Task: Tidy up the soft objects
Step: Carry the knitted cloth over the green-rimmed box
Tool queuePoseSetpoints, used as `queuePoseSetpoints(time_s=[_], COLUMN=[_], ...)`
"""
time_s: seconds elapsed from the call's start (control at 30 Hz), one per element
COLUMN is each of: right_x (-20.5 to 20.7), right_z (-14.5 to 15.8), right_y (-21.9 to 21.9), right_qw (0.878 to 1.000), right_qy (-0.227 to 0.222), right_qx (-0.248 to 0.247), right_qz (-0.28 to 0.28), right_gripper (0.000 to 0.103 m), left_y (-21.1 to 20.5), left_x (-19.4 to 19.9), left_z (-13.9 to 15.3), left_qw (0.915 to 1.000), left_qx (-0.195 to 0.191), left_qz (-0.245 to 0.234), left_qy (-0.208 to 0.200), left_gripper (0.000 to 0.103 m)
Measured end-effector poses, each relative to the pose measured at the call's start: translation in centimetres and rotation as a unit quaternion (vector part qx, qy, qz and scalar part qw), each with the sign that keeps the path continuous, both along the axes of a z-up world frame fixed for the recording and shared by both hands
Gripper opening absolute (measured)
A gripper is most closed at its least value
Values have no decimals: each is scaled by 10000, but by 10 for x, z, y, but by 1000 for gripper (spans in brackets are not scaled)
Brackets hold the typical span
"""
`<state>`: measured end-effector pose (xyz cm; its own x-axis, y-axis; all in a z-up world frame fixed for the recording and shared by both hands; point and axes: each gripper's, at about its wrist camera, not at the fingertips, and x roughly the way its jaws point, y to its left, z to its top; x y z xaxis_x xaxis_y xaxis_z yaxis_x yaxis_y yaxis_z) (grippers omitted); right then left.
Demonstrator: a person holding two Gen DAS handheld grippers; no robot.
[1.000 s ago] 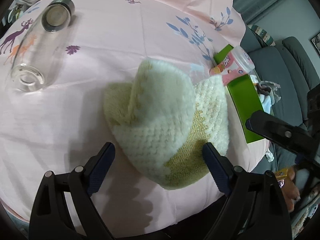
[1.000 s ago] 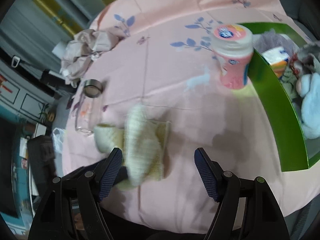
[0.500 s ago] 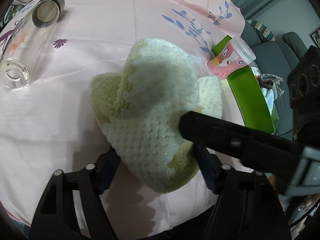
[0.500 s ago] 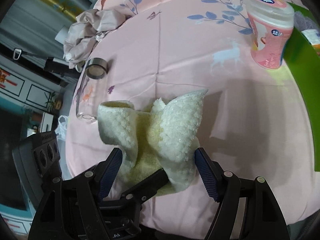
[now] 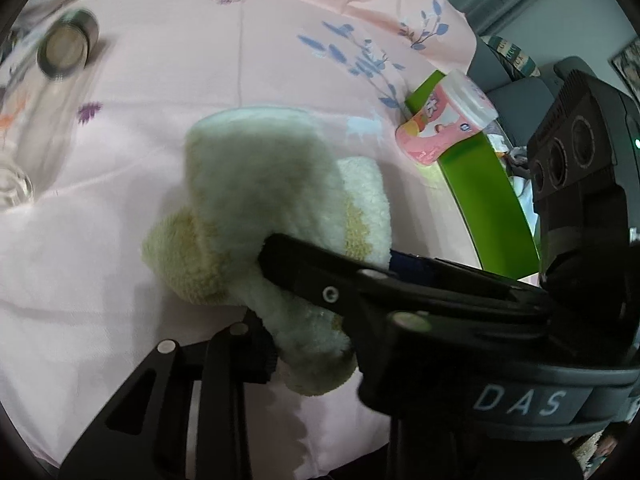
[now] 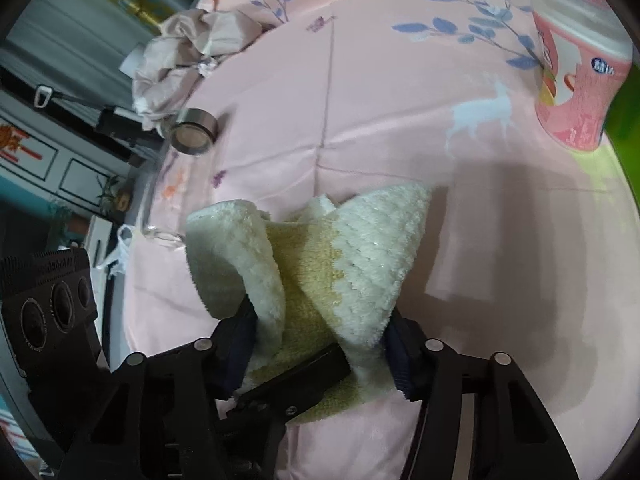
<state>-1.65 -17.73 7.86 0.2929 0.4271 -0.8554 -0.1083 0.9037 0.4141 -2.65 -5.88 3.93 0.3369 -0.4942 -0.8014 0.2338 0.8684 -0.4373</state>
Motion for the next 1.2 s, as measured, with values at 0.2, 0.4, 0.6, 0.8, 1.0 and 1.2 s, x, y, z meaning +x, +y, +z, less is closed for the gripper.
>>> queuePoseSetpoints(time_s=[0.2, 0.4, 0.6, 0.8, 1.0, 1.2], right_x=[-7, -15, -25, -30, -35, -30], right_z=[20, 48, 75, 100, 123, 142], right_y=[-4, -4, -10, -17, -31, -49], right_qw=[9991, 9965, 9928, 9877, 9816, 9748], right_qy=[-378, -799, -1166, -1534, -1868, -2166], right_qx=[189, 251, 270, 262, 239, 181], right_qz=[-8, -19, -79, -157, -301, -497], right_gripper=[58, 58, 58, 58, 58, 58], left_y=[-5, -7, -11, -22, -37, -59], left_x=[-6, -14, -22, -26, -26, -17], left_z=[20, 46, 68, 92, 111, 127], left_qw=[9990, 9963, 9931, 9881, 9833, 9772], left_qx=[149, 190, 185, 188, 175, 231], left_qz=[-50, -58, -127, -252, -416, -614], left_qy=[-419, -832, -1154, -1504, -1764, -2017], left_gripper=[25, 25, 25, 25, 25, 25])
